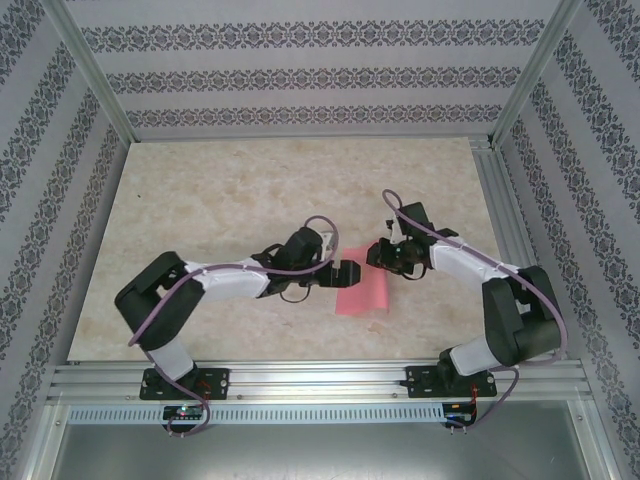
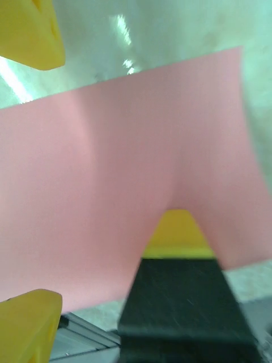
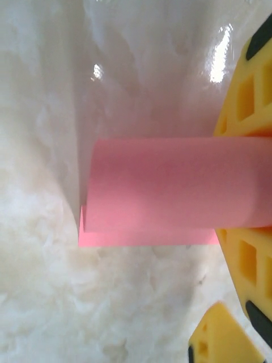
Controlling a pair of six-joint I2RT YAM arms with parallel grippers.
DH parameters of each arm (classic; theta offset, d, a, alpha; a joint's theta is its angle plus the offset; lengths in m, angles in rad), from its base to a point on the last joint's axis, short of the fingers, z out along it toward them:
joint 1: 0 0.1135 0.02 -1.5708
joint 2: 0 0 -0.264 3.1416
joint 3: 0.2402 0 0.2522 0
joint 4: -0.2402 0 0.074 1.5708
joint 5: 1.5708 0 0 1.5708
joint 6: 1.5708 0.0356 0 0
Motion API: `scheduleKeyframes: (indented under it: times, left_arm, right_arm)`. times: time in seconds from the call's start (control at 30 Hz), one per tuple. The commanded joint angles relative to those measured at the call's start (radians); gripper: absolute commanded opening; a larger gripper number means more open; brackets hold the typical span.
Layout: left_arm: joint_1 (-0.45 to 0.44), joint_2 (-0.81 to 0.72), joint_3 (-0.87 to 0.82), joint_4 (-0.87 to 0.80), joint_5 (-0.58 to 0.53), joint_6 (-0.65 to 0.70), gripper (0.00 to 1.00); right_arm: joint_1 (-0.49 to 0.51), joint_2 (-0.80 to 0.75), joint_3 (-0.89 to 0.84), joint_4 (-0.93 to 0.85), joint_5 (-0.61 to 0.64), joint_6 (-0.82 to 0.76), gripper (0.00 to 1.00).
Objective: Fold a paper plane with a square sheet of paper (fold left side to right side)
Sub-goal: Pick up the square sheet of paper from the center of the table.
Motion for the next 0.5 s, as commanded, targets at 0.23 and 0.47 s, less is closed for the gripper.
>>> scheduleKeyframes:
  times: [0.23, 0.47]
  left_arm:
    - [0.205, -0.319, -0.093, -0.095, 0.103, 0.124, 1.0]
    - [0.299, -0.443, -0.056, -0.081, 0.304, 0.224, 1.0]
  right_arm:
    - [-0.13, -0.155, -0.106, 0.313, -0.405, 0.063, 0.28]
    - [-0.153, -0.309, -0.017, 0.304, -0.591, 0.033, 0.28]
